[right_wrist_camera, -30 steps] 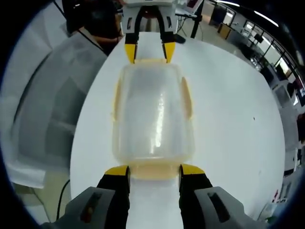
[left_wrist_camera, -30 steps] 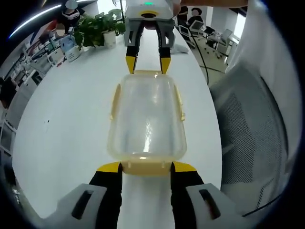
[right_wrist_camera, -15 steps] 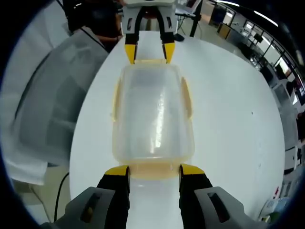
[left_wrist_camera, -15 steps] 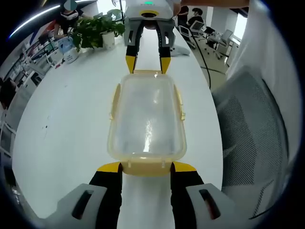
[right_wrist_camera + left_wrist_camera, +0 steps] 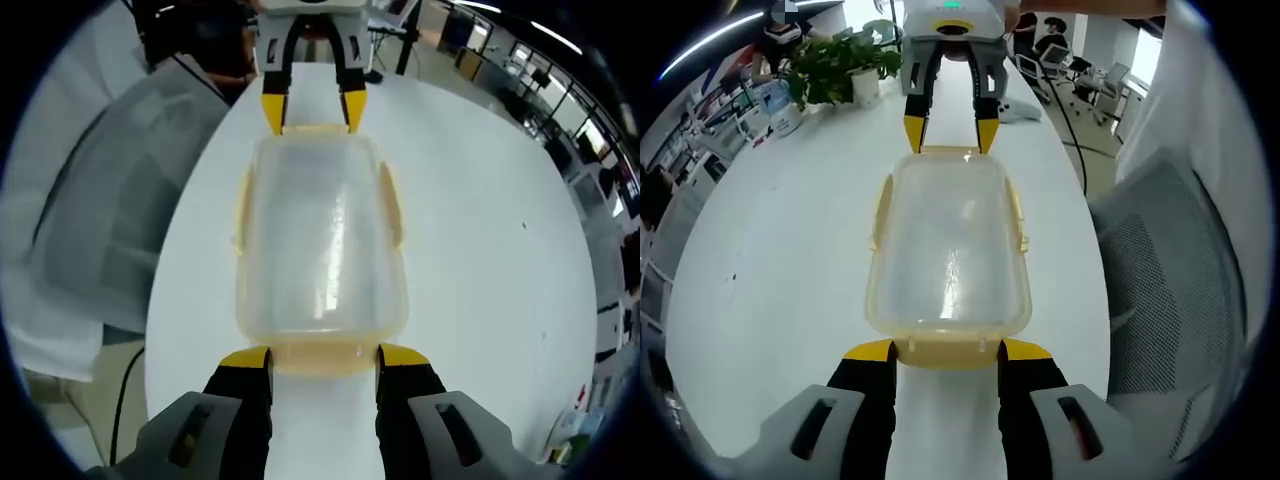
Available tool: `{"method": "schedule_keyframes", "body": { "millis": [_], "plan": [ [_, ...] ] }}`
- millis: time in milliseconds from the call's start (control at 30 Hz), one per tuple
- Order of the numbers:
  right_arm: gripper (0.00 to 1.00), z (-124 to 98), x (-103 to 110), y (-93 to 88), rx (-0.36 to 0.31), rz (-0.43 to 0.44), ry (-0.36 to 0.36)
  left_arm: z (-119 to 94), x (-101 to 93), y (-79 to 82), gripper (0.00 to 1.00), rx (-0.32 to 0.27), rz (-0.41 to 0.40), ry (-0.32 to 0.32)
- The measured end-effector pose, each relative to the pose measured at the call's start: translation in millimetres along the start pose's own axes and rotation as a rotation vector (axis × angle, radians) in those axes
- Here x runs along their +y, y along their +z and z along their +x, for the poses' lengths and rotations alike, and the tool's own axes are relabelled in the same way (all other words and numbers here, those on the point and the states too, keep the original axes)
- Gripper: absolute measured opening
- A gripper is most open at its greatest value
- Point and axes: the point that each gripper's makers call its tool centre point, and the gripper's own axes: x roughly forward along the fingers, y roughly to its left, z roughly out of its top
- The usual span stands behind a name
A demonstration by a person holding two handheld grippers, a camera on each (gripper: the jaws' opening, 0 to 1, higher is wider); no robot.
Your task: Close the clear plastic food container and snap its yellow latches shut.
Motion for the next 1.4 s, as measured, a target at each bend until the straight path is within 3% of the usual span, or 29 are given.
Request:
{"method": "schedule_keyframes", "body": {
  "millis": [367,1400],
  "plan": [
    [0.39,0,1,-12.3,0.005,0.008,0.003,8,-1.4,7.6,0.39,-0.001,-0.001,-0.008],
    [0.39,11,-2,-19.8,0.004,0.040,0.034,25,3.6,0.0,0.39,-0.017,-0.017,-0.034]
  ]
}}
